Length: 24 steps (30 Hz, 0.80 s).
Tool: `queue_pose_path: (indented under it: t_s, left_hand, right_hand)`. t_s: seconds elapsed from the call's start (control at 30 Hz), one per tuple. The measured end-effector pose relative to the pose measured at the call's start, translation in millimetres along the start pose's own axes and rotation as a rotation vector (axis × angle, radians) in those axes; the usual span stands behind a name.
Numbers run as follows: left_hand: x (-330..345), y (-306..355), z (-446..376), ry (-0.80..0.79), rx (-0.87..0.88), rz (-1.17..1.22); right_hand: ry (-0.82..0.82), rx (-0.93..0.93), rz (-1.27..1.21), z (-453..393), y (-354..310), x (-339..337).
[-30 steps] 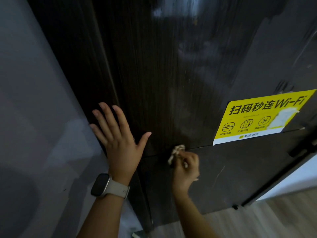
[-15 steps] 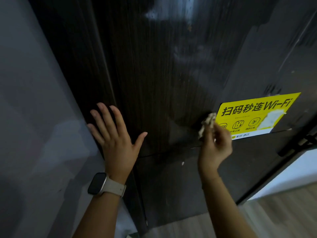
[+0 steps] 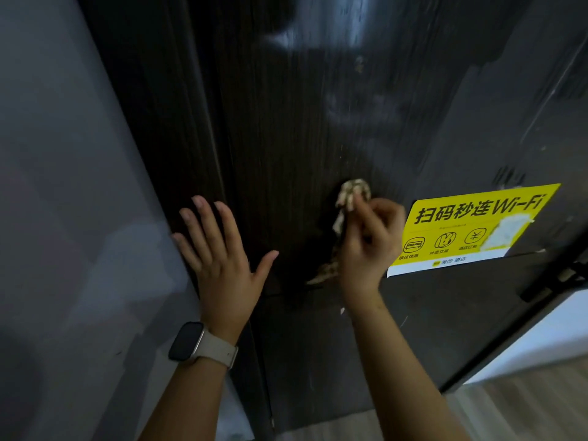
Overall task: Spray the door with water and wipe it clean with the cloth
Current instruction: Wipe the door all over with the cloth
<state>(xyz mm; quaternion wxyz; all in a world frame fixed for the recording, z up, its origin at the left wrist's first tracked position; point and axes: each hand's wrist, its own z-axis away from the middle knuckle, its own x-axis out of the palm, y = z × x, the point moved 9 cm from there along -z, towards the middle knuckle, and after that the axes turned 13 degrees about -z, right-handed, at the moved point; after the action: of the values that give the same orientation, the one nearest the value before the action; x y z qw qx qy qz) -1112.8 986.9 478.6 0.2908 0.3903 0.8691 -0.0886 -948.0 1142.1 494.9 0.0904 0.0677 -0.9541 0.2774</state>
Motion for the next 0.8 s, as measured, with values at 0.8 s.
queue_pose_path:
  t_s: [0.8]
  left_hand:
    - [-32,139,-34,0.014,0.372,0.262]
  right_hand:
    - [-0.060,0.014,0.159,-80,20,-58]
